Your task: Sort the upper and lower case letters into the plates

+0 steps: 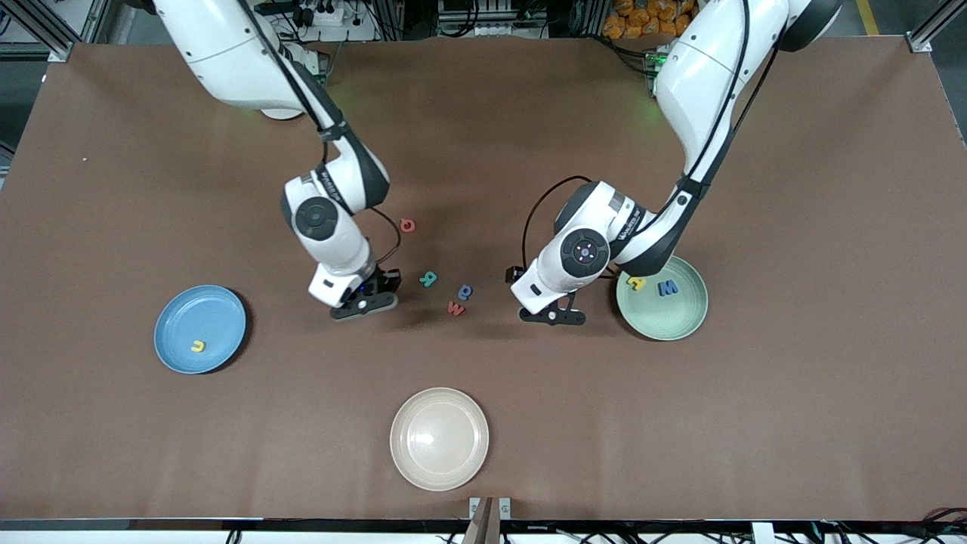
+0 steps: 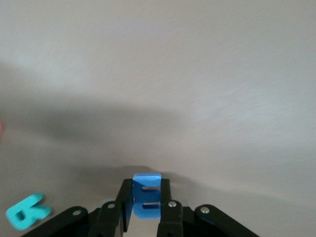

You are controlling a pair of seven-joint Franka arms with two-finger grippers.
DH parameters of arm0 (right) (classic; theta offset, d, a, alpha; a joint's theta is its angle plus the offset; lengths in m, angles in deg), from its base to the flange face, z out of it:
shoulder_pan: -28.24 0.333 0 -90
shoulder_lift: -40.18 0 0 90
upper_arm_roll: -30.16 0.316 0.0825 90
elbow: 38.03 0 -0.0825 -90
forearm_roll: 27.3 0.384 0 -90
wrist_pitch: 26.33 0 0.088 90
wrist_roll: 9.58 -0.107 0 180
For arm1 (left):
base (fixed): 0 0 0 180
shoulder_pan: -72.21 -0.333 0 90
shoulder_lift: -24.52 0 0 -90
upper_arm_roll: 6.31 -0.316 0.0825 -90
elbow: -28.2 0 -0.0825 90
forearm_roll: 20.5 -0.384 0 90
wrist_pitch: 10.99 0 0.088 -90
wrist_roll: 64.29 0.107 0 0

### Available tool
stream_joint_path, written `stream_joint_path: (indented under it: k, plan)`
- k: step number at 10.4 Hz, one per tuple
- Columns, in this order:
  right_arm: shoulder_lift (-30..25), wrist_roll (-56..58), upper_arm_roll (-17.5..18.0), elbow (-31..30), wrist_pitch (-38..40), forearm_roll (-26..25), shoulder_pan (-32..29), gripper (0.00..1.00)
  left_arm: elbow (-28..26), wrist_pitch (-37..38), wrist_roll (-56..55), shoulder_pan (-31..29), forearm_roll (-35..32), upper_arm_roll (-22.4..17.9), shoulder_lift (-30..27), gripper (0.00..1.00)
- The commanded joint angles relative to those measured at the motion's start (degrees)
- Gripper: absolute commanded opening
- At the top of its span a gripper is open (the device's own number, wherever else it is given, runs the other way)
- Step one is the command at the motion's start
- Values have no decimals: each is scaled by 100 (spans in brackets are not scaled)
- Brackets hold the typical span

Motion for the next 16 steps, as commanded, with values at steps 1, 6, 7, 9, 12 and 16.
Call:
stream_joint_path:
  k: [1,6,7,9,12,16]
  plan:
    - [-263,125,-420,-67,170,-108,-192,0,64,-434,-100,147,107,-17,189,100]
    - [-219,2916,-1740,-49,346,-284,-595,0,142,-1395,-3066,1018,81,-61,489,100]
    - [-228,3374,-1803,-40,355,-284,-762,0,143,-1395,-3812,1088,89,-53,506,100]
    - [-228,3965,-1812,-49,416,-284,-1087,3,604,-1395,-5463,1386,89,-140,759,100]
    - [-157,4205,-1795,-66,425,-258,-1335,100,1302,-1395,-7120,1634,168,-299,1192,100]
    - [-149,4205,-1795,-75,539,-258,-1308,100,1697,-1957,-8150,1634,1044,-316,1393,100]
